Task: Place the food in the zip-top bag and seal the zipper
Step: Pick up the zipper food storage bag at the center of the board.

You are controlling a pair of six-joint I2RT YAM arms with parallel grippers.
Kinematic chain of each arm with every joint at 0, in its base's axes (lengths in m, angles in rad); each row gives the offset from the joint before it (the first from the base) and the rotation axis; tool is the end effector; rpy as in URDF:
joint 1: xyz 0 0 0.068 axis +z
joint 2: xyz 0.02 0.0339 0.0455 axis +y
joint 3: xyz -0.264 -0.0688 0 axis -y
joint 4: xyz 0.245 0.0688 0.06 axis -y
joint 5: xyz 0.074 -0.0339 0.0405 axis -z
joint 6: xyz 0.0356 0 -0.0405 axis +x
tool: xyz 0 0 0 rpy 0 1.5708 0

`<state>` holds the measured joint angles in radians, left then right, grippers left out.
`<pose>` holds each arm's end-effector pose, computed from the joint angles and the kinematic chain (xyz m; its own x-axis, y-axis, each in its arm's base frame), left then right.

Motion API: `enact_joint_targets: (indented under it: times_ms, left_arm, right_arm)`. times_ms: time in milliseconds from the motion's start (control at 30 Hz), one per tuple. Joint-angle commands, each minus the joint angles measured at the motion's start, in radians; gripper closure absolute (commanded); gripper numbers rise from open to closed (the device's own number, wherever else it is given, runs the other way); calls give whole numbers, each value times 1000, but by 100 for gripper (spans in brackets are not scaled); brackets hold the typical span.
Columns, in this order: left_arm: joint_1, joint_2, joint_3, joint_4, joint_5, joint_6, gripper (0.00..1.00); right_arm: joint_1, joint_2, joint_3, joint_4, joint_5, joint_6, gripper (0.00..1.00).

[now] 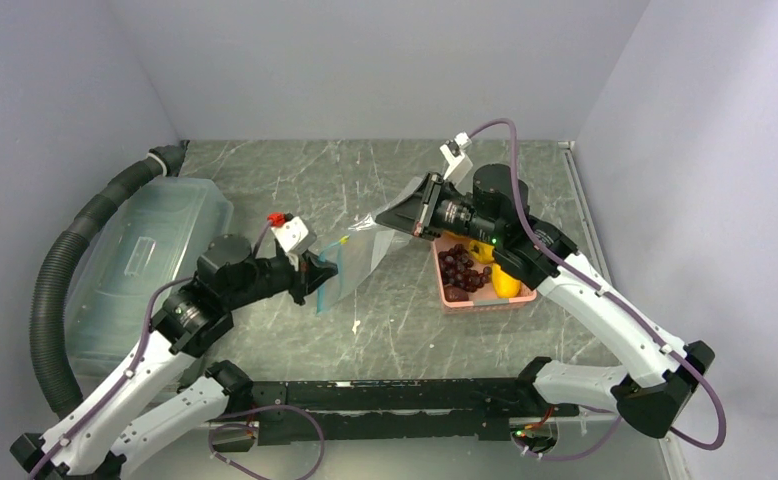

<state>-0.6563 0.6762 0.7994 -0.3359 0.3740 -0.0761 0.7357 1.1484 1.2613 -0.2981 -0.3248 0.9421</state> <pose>0.1145 -0.1046 0.3458 -0.2315 0.0889 -0.9688 0.8358 0.5279 -0.1512 0.1809 0.1791 0.4217 -0.7828 0.3253 -0.5305 -0.4004 0.3893 0.8295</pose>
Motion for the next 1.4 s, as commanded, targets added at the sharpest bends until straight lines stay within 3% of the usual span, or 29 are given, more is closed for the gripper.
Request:
enact_joint_targets:
  times_ms: [0, 100, 200, 267, 400, 933, 1367]
  left_arm:
    - [-3, 72, 109, -83, -41, -25, 100]
    - [-2, 128, 165, -157, -82, -21, 100]
    - [-2, 146, 200, -203, -128, -15, 100]
    - [-2, 141, 205, -210, -161, -17, 100]
    - [-3, 141, 220, -228, -227, -27, 100]
    - [-3, 383, 467, -524, -467, -80, 100]
    - [-7, 556, 607, -672, -459, -150, 100]
  right_arm:
    - [-1, -27, -12, -23, 39, -38, 94]
    - [-7, -33, -22, -52, 71, -58, 82]
    - [-22, -44, -40, -67, 91, -69, 54]
    - [-32, -52, -50, -69, 89, -70, 41]
    - [-40, -74, -57, -89, 117, -82, 29]
    - [-19, -55, -60, -53, 63, -128, 27]
    - [189, 102, 34, -51, 317, -167, 29]
